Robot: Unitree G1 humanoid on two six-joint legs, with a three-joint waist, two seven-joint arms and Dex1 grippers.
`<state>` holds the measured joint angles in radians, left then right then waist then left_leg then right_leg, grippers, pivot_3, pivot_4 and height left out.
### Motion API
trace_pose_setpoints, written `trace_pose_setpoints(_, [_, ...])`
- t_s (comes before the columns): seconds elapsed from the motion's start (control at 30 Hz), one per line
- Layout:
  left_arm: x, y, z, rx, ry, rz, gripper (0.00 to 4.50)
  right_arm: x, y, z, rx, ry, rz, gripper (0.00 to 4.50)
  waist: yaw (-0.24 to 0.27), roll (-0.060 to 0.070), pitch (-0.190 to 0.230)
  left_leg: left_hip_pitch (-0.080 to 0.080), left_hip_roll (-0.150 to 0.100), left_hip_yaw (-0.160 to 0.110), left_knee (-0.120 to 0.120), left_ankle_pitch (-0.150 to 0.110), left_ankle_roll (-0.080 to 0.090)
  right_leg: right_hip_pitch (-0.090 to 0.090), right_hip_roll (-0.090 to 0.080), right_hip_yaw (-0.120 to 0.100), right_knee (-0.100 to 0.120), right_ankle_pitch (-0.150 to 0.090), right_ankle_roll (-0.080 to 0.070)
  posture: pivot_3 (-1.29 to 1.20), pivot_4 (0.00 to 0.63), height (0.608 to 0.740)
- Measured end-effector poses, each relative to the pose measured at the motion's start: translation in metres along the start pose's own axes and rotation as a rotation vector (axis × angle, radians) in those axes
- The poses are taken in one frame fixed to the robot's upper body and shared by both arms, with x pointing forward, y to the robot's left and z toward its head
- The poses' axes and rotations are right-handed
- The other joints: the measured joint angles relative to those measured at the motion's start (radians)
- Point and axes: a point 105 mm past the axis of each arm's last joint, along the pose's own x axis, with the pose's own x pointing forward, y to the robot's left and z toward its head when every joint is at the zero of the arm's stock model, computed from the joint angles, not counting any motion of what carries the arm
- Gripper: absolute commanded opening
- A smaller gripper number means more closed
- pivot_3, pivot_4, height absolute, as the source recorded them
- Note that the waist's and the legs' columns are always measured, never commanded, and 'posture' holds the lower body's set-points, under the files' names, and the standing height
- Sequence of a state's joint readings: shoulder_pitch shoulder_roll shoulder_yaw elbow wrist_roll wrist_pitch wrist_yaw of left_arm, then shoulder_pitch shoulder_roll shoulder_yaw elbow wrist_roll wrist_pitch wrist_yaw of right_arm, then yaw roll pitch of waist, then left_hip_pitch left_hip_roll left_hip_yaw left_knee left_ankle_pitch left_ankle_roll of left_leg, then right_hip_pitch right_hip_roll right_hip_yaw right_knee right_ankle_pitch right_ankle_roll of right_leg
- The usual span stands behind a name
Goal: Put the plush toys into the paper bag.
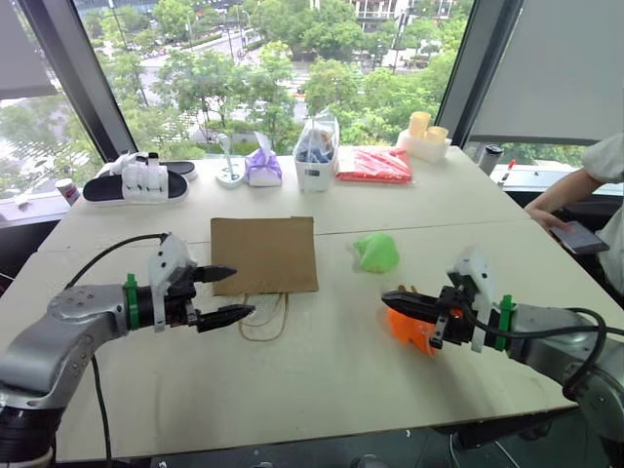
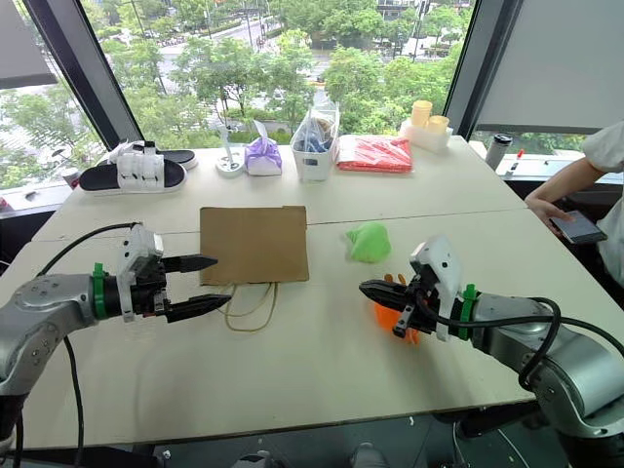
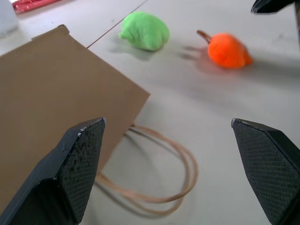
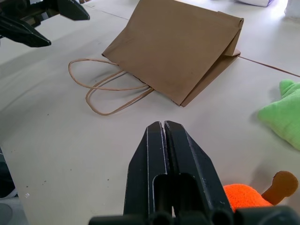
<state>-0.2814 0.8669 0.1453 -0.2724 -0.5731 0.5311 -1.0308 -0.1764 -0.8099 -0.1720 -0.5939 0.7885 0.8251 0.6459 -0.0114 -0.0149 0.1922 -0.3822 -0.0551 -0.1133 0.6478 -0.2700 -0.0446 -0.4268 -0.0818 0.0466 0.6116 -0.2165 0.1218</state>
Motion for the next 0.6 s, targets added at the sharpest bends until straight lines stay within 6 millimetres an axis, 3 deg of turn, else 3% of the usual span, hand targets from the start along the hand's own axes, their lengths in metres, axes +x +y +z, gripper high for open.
trace_pose_setpoints(0.23, [0.003,-0.001,-0.026,0.287,0.103,-0.106,4.42,0.0,0.004,-0.002,0.0,0.0,-0.012,0.0,0.001,0.0,0.0,0.0,0.001,0.0,0.0,0.0,0.0,0.0,0.0,0.0,0.0,0.0,0.0,0.0,0.15,0.74])
trace_pose_setpoints(0.43, [0.023,-0.002,-0.044,0.425,0.107,-0.174,4.42,0.001,0.006,-0.005,0.012,-0.001,-0.027,0.0,0.005,0.0,0.0,-0.001,0.0,0.0,0.001,0.0,0.0,0.0,-0.001,0.0,0.0,0.001,0.002,0.0,0.15,0.74])
trace_pose_setpoints(0.53, [0.036,-0.002,-0.048,0.474,0.092,-0.189,3.59,0.001,0.007,-0.005,0.008,-0.001,-0.027,0.0,0.002,0.0,0.0,-0.001,0.0,0.0,0.001,0.0,0.0,0.0,-0.001,0.0,0.0,0.002,0.003,0.0,0.15,0.74])
trace_pose_setpoints(0.6, [0.042,-0.002,-0.047,0.475,0.066,-0.187,2.64,0.001,0.007,-0.005,0.01,0.001,-0.031,0.0,-0.001,0.0,0.0,-0.001,0.0,-0.001,0.001,0.0,0.0,-0.001,0.0,0.0,0.0,0.002,0.003,0.0,0.15,0.74])
